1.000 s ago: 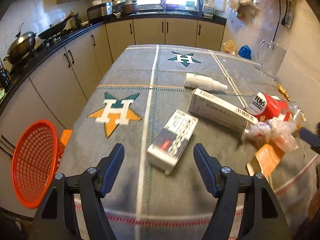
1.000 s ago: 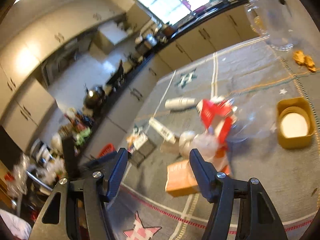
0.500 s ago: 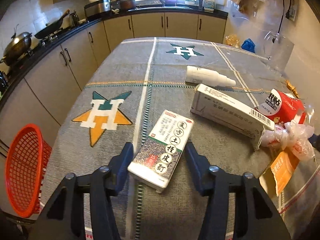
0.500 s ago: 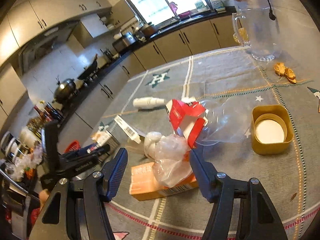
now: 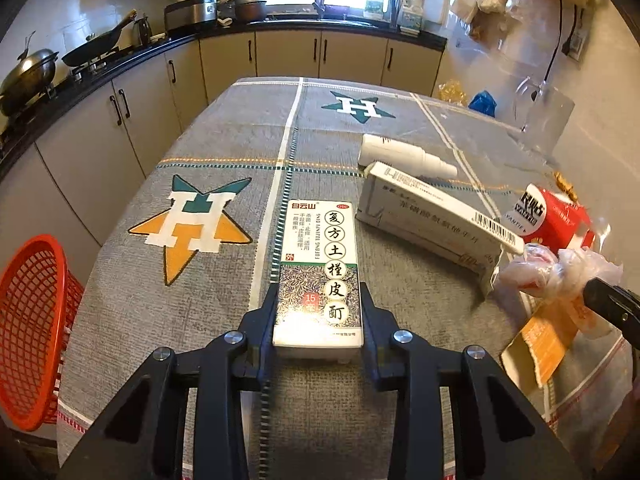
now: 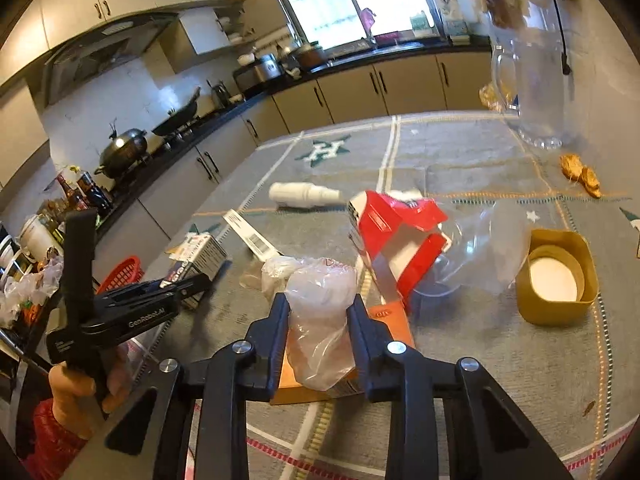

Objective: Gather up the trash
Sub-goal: 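Carry the medicine box and plastic bag with both tools over the red wastebasket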

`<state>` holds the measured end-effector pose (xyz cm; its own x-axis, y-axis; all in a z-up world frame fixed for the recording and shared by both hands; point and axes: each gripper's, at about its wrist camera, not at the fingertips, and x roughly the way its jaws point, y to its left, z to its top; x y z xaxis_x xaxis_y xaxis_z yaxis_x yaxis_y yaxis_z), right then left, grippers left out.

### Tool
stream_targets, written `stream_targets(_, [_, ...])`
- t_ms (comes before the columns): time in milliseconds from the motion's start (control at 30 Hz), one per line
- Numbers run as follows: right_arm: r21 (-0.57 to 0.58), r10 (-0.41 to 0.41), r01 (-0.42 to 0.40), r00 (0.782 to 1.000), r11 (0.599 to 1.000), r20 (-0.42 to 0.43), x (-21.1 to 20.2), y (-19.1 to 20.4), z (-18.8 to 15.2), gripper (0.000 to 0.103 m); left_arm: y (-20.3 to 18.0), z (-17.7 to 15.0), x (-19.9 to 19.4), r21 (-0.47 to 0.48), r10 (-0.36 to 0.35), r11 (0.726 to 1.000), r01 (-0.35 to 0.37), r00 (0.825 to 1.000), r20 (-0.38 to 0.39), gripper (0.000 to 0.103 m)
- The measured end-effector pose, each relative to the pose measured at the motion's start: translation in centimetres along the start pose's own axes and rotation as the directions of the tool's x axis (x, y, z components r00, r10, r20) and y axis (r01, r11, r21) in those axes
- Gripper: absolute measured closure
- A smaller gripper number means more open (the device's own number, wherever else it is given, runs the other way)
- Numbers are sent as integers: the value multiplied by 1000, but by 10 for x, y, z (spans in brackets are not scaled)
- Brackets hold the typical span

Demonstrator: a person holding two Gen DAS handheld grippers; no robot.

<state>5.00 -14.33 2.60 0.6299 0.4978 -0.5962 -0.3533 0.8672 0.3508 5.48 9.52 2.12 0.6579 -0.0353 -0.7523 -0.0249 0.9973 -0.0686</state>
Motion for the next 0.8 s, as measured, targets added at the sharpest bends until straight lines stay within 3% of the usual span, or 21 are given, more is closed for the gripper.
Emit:
stream_targets(367, [37, 41, -45, 995, 998, 87, -21, 1, 4, 71, -3, 0, -7, 12, -1, 1000, 1, 999, 39, 70])
stream_targets(800, [37, 88, -93, 990, 995, 112, -27, 0, 3, 71, -16, -3, -25, 33, 37, 999, -40, 997, 67, 70])
